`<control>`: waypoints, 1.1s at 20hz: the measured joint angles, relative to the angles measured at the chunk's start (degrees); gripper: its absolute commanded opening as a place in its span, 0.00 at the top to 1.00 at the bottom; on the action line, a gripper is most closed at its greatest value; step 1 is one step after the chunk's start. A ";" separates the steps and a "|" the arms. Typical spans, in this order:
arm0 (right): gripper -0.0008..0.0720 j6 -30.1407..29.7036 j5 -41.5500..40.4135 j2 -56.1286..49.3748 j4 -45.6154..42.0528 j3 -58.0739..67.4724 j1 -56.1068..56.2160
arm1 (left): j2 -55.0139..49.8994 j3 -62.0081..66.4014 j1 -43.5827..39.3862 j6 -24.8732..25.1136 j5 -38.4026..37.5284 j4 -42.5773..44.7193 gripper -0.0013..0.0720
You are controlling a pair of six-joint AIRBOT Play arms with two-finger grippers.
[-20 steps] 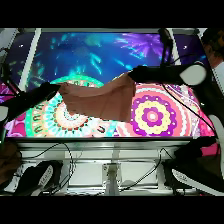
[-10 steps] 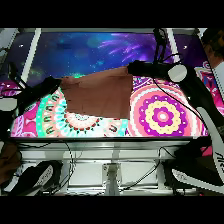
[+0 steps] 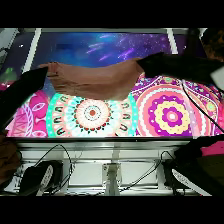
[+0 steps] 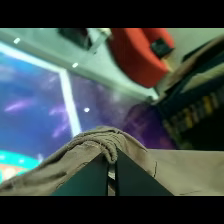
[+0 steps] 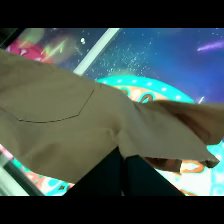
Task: Fold the clothes and pants, and hang the long-sleeved shirts on hangers.
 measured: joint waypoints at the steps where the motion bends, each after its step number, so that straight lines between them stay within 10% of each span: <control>1: 0.98 0.48 3.21 2.45 -0.33 0.22 0.00 | 2.91 0.04 0.00 -1.46 -1.64 -0.04 0.95; 7: 0.98 8.70 16.41 15.04 0.26 0.72 0.00 | 16.90 0.11 0.00 -20.48 -11.93 0.33 0.95; 13: 0.98 12.98 16.57 13.75 -2.32 -5.20 0.00 | 17.40 -4.04 0.04 -41.18 -18.01 19.06 0.95; 22: 0.98 13.62 -5.92 -13.46 -2.05 -17.40 0.02 | -5.57 -22.10 -0.83 -41.88 3.82 17.92 0.95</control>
